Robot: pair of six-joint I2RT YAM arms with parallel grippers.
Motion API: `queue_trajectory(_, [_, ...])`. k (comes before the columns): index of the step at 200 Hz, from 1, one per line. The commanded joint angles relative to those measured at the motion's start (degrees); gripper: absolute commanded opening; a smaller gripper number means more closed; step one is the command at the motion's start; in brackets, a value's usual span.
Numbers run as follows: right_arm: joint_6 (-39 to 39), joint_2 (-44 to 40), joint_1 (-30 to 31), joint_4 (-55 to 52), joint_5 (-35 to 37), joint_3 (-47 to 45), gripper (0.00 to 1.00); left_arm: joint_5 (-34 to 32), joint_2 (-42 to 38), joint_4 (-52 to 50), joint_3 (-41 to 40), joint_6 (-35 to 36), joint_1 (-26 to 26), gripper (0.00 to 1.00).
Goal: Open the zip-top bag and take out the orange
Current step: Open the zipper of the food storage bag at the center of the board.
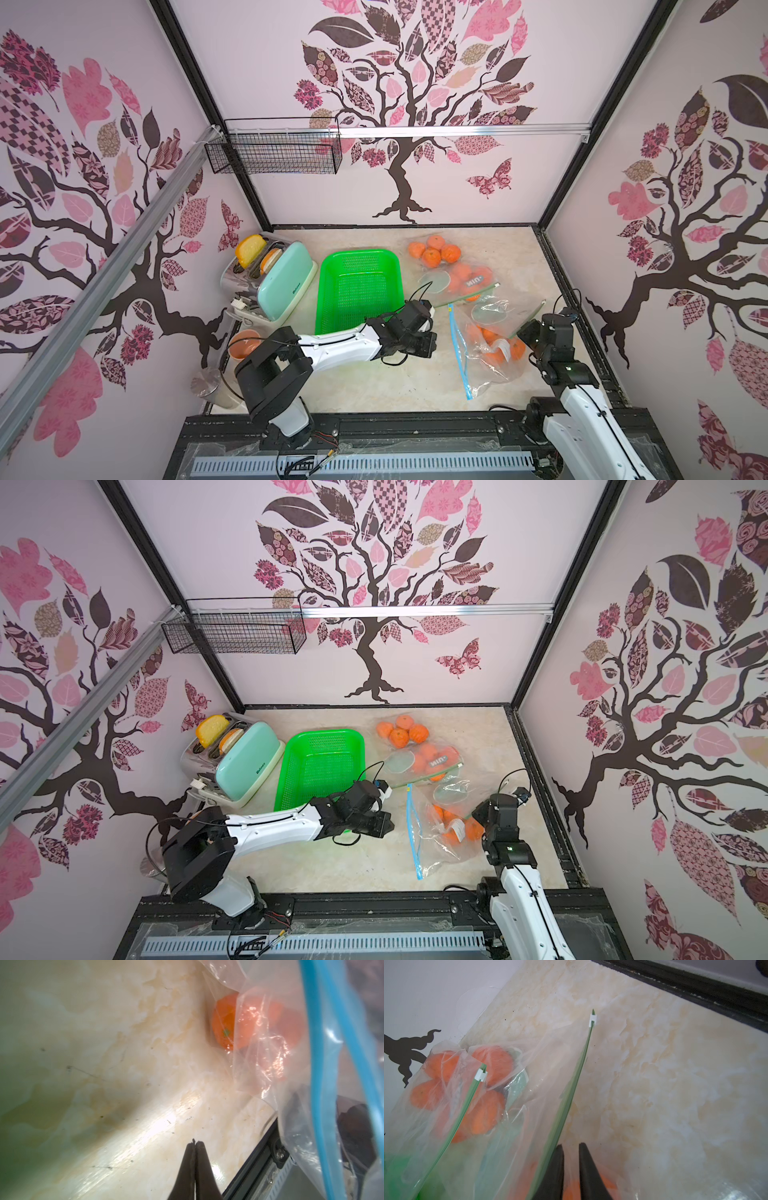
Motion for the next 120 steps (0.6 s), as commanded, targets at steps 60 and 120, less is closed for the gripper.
queue_trajectory(60, [-0.55,1.89,0.11,-3.43,-6.22,2.74,0.59,10.91,-3.04,8.81,0.78,6.59,-3.64,0.39])
queue_trajectory(120, [-0.80,1.48,0.09,-3.34,-7.62,2.16,0.59,8.30,3.56,13.24,6.89,4.74,-2.70,0.44])
